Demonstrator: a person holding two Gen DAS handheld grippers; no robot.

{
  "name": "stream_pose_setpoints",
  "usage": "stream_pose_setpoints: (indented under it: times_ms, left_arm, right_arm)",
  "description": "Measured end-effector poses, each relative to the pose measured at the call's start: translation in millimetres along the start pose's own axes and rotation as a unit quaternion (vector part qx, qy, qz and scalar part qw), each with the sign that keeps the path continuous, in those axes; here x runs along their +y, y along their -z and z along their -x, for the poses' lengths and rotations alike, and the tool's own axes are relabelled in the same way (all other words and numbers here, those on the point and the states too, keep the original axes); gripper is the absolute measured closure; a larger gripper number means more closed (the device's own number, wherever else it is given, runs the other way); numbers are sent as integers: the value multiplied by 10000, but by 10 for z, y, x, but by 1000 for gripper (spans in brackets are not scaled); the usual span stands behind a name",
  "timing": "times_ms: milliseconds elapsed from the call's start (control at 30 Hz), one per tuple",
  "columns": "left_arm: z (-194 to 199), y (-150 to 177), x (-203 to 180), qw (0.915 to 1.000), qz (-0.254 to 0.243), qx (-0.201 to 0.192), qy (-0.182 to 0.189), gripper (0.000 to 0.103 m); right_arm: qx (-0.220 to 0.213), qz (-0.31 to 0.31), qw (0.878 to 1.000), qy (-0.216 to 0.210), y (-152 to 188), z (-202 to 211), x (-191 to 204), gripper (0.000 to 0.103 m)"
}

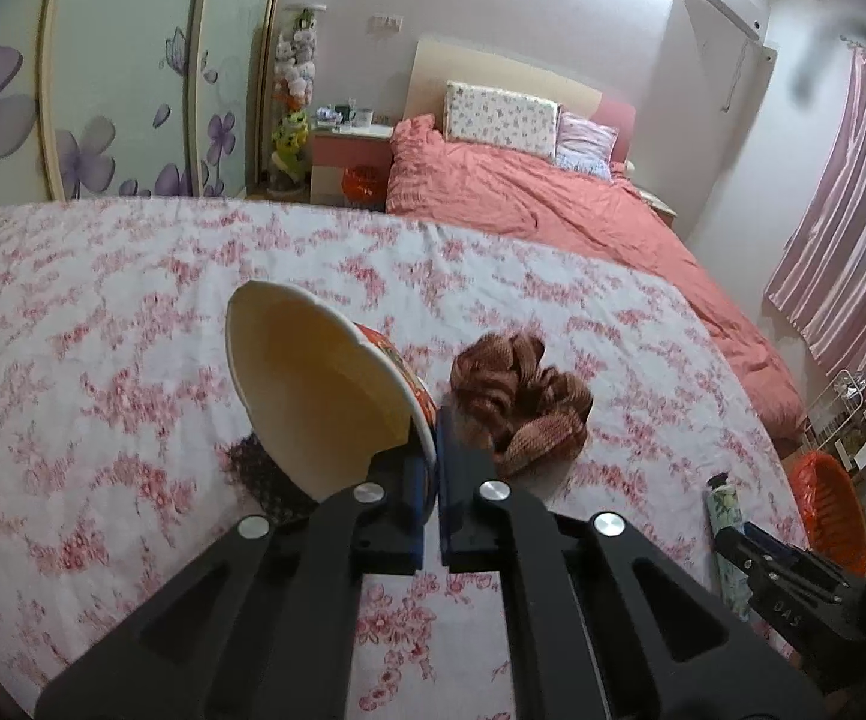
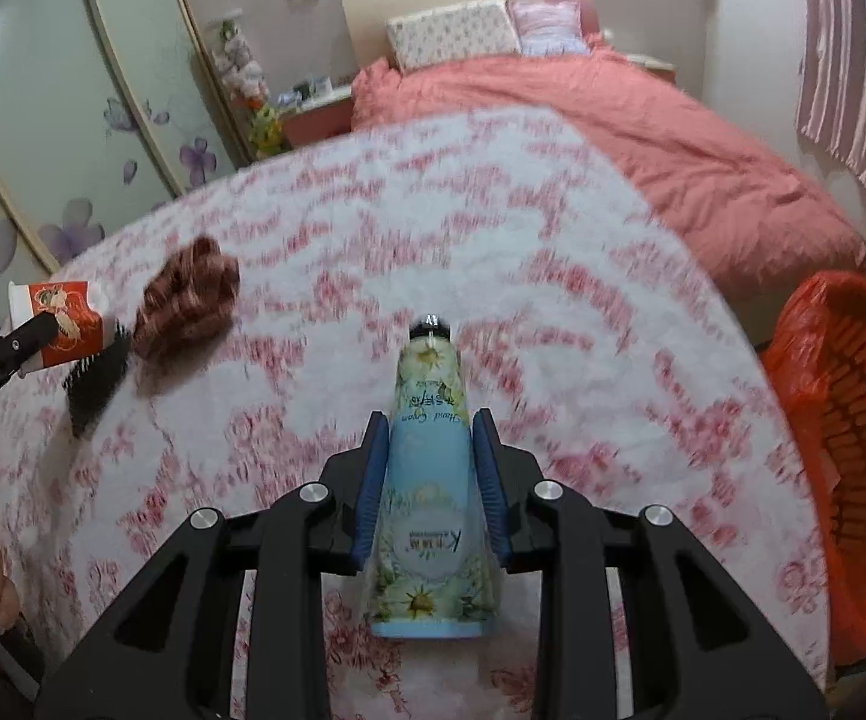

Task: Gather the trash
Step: 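Grasp the orange paper cup with the left tool while the right tool holds the tube, then carry the cup and tube over the orange basket and open both tools to drop them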

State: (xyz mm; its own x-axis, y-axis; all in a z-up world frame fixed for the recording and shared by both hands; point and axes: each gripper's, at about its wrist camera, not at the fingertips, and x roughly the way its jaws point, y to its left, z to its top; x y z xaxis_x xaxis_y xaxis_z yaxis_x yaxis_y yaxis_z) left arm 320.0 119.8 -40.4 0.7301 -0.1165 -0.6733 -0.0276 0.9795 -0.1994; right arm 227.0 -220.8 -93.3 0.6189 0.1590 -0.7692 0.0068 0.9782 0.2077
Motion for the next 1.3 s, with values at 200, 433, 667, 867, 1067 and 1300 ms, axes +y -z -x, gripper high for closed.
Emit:
stream_pose_setpoints:
  times_ms: [200,433,667,867,1067,1300]
  left_arm:
    - [-122,65,36,9998,67,168,15,96]
    - [-242,91,70,9994,126,316,31,94]
    - [-75,33,88,9997,182,84,113,99]
    - [239,-58,-14,9995,154,-216,182,99]
    - [578,-94,-296,9980,7,-437,456,99]
    - [925,-61,-833,9932,-296,-605,945,99]
  right_arm:
    - [-8,-71,10000,44,-85,-67,18,62]
    - [-125,-20,9999,65,-109,-93,2,76]
    - [-396,-160,9990,-109,-107,168,-91,76]
    - [-772,-273,9964,-240,-152,531,-148,76]
    - [-1181,-380,9918,-298,-166,936,-254,76]
    - [-1650,-563,9844,-223,-128,1350,-488,76]
